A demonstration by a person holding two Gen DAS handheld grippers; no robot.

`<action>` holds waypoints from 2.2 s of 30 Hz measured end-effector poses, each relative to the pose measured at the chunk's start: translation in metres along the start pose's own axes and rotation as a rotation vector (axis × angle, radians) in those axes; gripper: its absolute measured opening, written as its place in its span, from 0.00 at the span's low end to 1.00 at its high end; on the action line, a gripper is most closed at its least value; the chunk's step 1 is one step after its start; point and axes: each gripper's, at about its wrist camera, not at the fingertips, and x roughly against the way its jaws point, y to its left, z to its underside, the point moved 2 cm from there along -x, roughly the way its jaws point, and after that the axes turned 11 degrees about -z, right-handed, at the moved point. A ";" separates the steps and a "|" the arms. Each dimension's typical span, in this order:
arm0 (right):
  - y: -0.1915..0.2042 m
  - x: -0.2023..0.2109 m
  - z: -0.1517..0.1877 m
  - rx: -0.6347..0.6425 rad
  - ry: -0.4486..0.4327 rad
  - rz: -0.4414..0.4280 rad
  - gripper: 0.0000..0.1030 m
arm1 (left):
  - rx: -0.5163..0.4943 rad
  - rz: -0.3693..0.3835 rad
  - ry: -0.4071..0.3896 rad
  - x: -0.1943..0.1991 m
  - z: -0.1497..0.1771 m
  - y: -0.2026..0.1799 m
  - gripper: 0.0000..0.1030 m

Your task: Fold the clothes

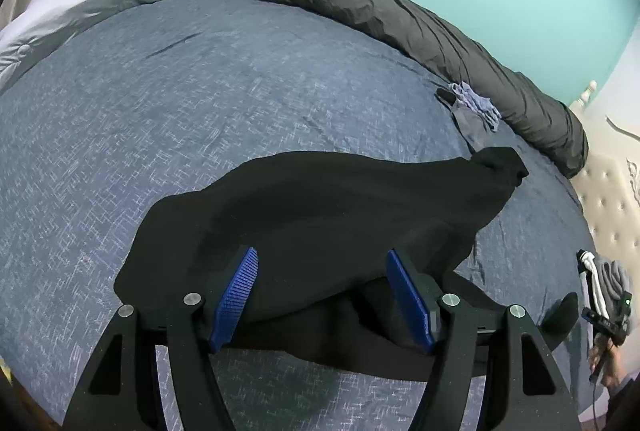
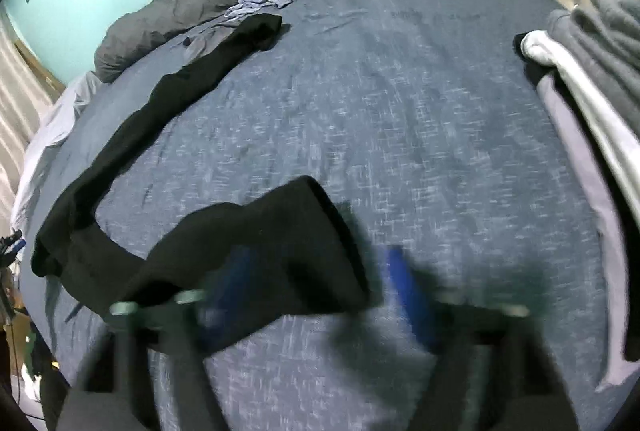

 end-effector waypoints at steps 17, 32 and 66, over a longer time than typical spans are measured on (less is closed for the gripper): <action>0.036 -0.036 0.027 0.208 0.146 -0.104 0.04 | -0.017 0.001 0.012 -0.002 0.003 -0.010 0.69; 0.006 0.110 -0.009 0.109 -0.072 -0.009 0.02 | -0.032 0.036 -0.017 0.020 -0.007 -0.026 0.69; 0.006 -0.002 -0.020 -0.003 0.048 0.023 0.52 | -0.019 -0.064 0.023 -0.034 -0.031 0.027 0.74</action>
